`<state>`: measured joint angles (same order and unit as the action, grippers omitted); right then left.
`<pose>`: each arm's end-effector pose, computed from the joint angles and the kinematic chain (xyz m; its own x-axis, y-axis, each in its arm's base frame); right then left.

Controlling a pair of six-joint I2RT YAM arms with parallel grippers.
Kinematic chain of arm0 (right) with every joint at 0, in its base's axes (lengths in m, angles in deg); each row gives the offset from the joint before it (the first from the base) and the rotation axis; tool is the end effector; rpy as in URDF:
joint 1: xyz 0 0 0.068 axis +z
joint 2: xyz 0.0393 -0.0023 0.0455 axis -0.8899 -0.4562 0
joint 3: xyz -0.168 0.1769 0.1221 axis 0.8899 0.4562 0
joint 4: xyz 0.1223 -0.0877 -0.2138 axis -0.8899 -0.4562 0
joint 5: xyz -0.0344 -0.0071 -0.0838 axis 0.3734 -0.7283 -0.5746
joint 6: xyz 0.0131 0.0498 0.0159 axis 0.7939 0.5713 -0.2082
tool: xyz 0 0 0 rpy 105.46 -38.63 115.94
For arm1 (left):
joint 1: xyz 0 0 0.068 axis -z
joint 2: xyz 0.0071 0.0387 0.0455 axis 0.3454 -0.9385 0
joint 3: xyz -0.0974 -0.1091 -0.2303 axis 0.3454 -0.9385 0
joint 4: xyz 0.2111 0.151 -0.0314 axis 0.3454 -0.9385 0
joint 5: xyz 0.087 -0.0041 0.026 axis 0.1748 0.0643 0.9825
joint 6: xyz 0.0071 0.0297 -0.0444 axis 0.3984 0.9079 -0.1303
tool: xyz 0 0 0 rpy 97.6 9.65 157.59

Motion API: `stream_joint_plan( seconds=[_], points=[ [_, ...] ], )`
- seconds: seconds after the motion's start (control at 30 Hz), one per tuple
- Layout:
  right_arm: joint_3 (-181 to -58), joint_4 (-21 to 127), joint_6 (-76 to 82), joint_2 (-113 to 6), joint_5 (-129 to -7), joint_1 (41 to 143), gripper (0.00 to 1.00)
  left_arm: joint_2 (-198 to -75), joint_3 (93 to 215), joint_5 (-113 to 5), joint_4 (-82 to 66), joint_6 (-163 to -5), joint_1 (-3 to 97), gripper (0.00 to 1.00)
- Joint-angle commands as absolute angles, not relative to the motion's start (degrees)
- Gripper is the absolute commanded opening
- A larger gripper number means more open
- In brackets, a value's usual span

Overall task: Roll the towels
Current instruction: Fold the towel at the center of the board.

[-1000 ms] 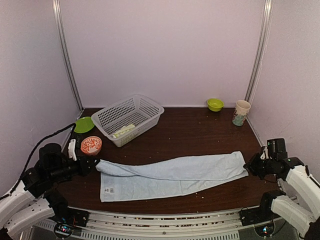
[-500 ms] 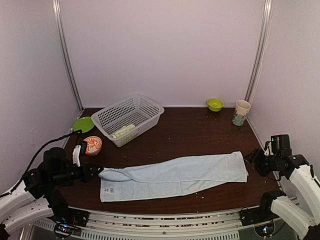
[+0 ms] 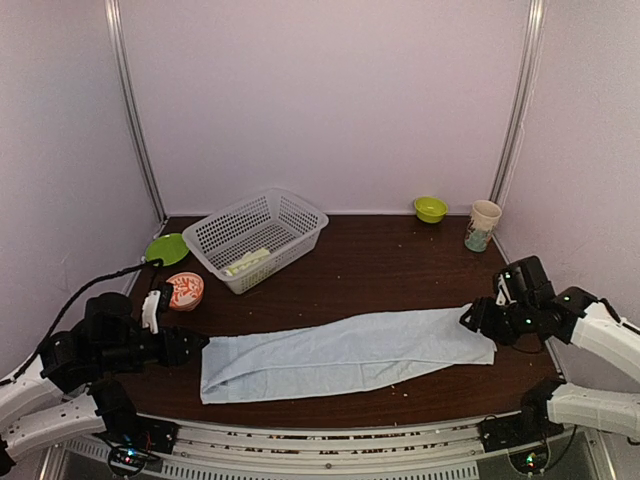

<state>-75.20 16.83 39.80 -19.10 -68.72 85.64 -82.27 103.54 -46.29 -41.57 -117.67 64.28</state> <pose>0.1440 0.0650 0.2110 -0.8372 0.3899 -0.3834 0.1750 0.8553 0.4876 0.0809 -0.0789 0.2155 -0.7595 -0.2508 -0.6002 0.2337 0.7559 -0.6116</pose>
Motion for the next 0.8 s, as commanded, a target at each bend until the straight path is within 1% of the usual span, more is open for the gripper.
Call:
stream_joint_plan(
  seconds=[0.0,0.1,0.2,0.33,0.5,0.6,0.63,0.77],
  points=[
    [-79.1,21.6,40.2,-23.4,-74.1,91.6,0.58,-80.7,107.5,-41.7,-48.0,-122.0,65.0,0.56],
    [-78.7,23.4,40.2,-25.5,-73.8,92.9,0.58,-80.7,107.5,-40.9,-49.9,-126.2,65.1,0.57],
    [-78.2,24.3,40.0,-26.7,-73.0,92.9,0.58,-83.7,106.9,-41.5,-50.4,-130.0,65.3,0.58],
    [-78.6,23.8,39.1,-26.9,-73.5,92.9,0.57,-93.8,108.5,-40.4,-50.1,-131.7,65.6,0.57],
    [-79.2,22.7,38.5,-25.7,-74.3,92.9,0.56,-104.5,110.5,-34.6,-47.4,-132.5,65.4,0.54],
    [-79.1,22.1,38.4,-25.0,-74.8,92.9,0.55,-110.9,110.5,-36.1,-43.2,-131.0,64.2,0.54],
    [-79.0,21.8,38.3,-24.9,-75.1,92.9,0.55,-113.0,110.7,-37.0,-41.6,-130.5,64.1,0.53],
    [-79.1,20.9,38.2,-24.2,-76.2,92.8,0.55,-119.1,113.8,-39.3,-39.4,-127.7,64.1,0.43]
  ],
)
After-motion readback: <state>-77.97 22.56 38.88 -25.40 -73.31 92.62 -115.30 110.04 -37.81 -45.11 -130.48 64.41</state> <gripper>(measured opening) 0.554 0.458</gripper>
